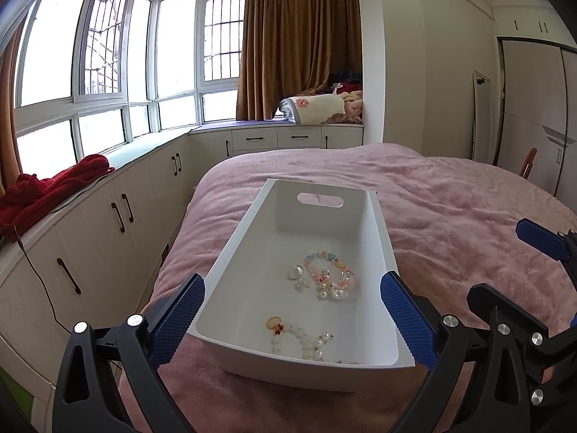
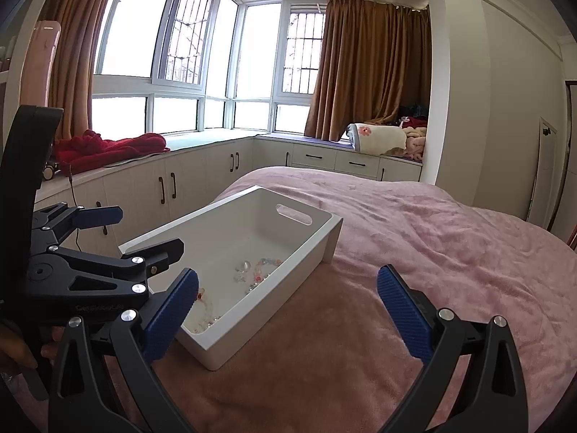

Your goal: Organize jewelry

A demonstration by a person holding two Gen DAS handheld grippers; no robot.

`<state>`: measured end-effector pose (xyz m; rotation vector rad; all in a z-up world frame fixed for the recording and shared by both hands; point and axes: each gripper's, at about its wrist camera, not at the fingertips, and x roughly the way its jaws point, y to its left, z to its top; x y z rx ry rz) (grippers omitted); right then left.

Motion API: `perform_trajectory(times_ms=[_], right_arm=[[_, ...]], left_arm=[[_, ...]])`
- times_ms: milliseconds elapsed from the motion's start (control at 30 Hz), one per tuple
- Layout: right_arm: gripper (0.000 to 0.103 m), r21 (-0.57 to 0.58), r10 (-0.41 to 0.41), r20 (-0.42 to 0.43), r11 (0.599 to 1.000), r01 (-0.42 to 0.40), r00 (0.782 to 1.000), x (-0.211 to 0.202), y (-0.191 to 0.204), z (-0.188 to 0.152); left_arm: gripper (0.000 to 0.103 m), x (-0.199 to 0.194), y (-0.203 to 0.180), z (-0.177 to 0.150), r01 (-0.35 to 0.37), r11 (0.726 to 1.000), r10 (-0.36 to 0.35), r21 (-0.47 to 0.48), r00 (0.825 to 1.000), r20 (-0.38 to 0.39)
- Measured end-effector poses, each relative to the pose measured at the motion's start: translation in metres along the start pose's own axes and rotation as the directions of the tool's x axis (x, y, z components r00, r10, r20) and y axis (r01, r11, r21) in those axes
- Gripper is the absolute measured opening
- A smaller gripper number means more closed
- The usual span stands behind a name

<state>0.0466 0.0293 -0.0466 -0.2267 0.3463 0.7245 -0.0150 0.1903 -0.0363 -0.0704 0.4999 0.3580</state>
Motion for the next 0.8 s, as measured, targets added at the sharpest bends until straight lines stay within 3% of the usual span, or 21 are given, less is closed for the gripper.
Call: perform_trajectory(times_ms=[400,800], right_arm=[[0.098,0.018,0.001,-0.01,1.0,-0.001,1.0,0.003,-0.005,-0.002],[0.098,0.021,0.003,-0.01,1.0,-0.003,1.0,0.003,-0.003,-0.002]], left_arm=[[0.099,-0.003,-0.005,-0.003,0.009,1.0,-0.009,0.017,1.0,0.021],[0.099,0.0,0.006,-0.001,0.007,0.999,-0.007,-0.034,1.0,-0.003]])
